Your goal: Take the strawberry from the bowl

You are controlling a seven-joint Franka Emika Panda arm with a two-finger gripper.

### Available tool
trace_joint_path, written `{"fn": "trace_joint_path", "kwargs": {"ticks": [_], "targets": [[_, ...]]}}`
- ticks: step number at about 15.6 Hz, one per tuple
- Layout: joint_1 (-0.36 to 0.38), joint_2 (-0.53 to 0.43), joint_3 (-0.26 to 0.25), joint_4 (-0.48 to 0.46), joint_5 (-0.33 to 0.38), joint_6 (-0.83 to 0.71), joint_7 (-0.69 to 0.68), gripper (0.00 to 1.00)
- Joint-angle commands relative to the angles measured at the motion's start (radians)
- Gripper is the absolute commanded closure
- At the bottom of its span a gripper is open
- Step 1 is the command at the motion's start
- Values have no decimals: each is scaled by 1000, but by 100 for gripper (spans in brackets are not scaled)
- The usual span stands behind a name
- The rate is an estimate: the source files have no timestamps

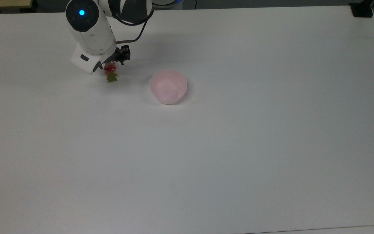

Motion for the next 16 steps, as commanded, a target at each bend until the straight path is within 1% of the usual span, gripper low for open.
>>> {"fn": "trace_joint_path", "kwargs": {"ticks": [1,2,4,7,8,10,12,13,16], "targets": [[12,-51,-8,33,-7,-51,20,0],[17,-65,-8,57,-2,-83,21,0],[26,-94,-6,140,4,-181,53,0],[79,-116,-6,255,4,-290,183,0],[86,-132,-6,278,4,-306,233,0],[124,-177,-5,298,5,-329,349,0],[149,-220,-5,335,10,-362,421,0],[161,-237,-6,355,25,-398,437,0],[195,-281,-43,387,132,-458,477,0]]}}
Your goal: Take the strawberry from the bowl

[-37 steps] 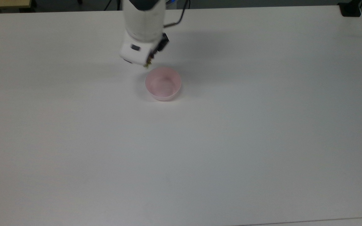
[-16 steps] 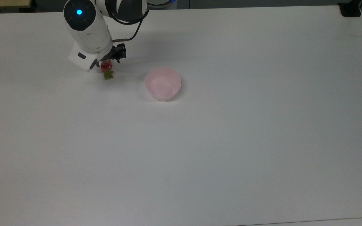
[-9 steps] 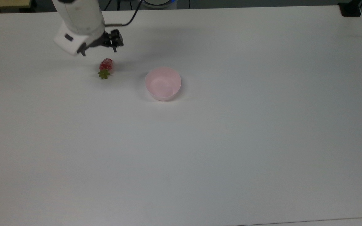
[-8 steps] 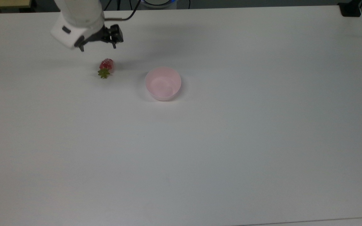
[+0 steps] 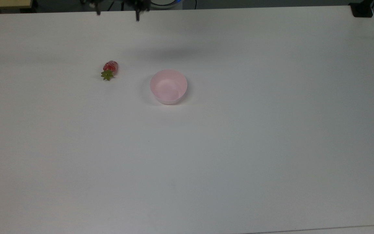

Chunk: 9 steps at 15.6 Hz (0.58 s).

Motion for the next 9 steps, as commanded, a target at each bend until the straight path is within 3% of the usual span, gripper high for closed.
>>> {"fn": "trace_joint_path", "kwargs": {"ticks": [1,5,9], "targets": [[51,-60,-57,22,98,-52,71,0],[64,-51,-72,14,100,100,62,0],[67,-34,-73,14,80,120,59,0]]}}
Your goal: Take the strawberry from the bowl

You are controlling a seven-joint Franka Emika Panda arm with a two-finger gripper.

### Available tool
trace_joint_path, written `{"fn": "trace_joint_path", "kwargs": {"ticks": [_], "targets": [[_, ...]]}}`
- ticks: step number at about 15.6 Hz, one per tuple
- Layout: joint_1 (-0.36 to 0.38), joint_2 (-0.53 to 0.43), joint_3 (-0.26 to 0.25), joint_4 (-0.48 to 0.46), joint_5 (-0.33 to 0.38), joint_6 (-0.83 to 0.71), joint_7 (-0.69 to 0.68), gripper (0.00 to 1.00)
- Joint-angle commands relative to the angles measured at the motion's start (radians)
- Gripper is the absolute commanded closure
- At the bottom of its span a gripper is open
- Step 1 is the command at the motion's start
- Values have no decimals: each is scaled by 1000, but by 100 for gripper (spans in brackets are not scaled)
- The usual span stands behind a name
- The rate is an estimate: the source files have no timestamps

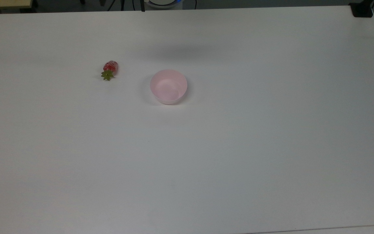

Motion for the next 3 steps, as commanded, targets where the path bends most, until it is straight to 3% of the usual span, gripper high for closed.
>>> {"fn": "trace_joint_path", "kwargs": {"ticks": [1,3], "targets": [[30,9,-21,-8,-13,32,9,0],[27,9,-21,-8,-13,29,8,0]]}}
